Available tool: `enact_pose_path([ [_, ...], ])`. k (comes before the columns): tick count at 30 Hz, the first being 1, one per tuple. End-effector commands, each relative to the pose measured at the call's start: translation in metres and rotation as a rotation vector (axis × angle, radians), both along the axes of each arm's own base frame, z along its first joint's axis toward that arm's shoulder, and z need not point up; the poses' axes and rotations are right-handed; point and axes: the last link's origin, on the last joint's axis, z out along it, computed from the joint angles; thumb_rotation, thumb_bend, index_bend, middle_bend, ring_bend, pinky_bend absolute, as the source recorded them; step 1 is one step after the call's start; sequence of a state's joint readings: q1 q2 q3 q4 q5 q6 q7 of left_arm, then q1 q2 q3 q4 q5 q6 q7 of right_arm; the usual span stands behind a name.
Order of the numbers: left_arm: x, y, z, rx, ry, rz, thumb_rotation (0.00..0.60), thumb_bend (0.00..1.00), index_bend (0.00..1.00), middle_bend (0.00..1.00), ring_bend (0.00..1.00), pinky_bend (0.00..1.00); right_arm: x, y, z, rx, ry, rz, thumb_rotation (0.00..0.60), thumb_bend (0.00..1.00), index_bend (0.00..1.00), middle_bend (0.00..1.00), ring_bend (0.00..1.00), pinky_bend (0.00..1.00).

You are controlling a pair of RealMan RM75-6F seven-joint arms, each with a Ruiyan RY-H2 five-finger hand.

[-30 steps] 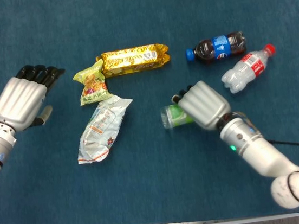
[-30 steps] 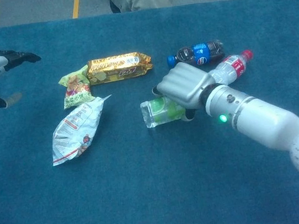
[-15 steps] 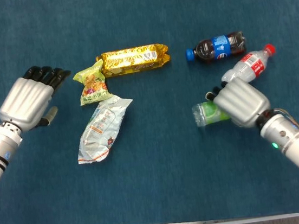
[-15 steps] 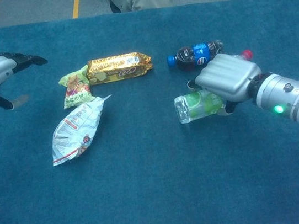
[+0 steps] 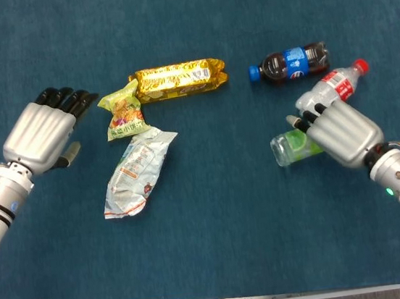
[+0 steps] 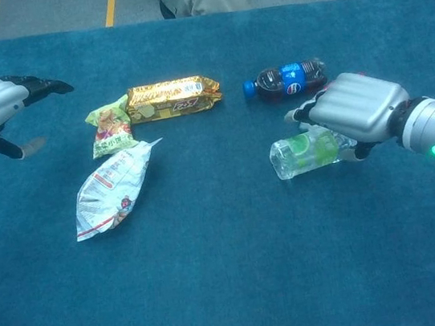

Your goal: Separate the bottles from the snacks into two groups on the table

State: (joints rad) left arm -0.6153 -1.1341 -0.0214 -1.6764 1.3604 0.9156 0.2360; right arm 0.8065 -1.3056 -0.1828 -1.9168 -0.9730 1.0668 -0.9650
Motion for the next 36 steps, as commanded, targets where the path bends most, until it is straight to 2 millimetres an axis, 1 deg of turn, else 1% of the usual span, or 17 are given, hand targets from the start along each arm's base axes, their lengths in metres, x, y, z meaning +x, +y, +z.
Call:
enact_pose_path([
  [1,0.002,0.002,0.001,0.004,0.000,-0.002,0.600,0.40,0.07,0.12,0.10,0.14,0.001,0.000,0.004,-0.001,0.003,0.002,0.600,0.23,0.04,0.28,0.28,0.56],
  [3,0.004,0.004,0.002,0.010,-0.003,-0.005,0.600,0.40,0.07,0.12,0.10,0.14,0.003,-0.001,0.009,-0.009,-0.011,0.000,0.600,0.23,0.03,0.28,0.27,0.56],
  [6,0.009,0.009,0.003,0.021,-0.018,-0.012,0.600,0.40,0.07,0.12,0.10,0.14,0.009,-0.003,0.022,-0.037,-0.064,-0.012,0.600,0.23,0.02,0.28,0.27,0.56],
  [11,0.023,0.020,-0.004,0.016,-0.050,-0.015,0.600,0.40,0.07,0.12,0.10,0.14,0.020,-0.011,0.052,-0.103,-0.190,-0.037,0.600,0.23,0.02,0.28,0.27,0.56],
  [16,0.045,0.033,-0.015,-0.006,-0.094,-0.018,0.600,0.40,0.06,0.12,0.10,0.14,0.023,-0.015,0.081,-0.166,-0.259,-0.021,0.600,0.23,0.02,0.28,0.27,0.56],
  [18,0.055,0.038,-0.022,-0.025,-0.112,-0.014,0.600,0.40,0.06,0.11,0.10,0.14,0.023,-0.015,0.089,-0.182,-0.280,-0.014,0.600,0.23,0.02,0.28,0.27,0.56],
  [28,0.093,0.055,-0.062,-0.101,-0.152,0.011,0.600,0.40,0.04,0.09,0.09,0.14,0.011,-0.011,0.105,-0.217,-0.336,0.007,0.600,0.23,0.02,0.28,0.27,0.56],
  [36,0.107,0.067,-0.086,-0.095,-0.146,0.026,0.600,0.40,0.01,0.08,0.08,0.14,0.002,-0.007,0.108,-0.224,-0.344,0.010,0.600,0.23,0.02,0.28,0.27,0.55],
])
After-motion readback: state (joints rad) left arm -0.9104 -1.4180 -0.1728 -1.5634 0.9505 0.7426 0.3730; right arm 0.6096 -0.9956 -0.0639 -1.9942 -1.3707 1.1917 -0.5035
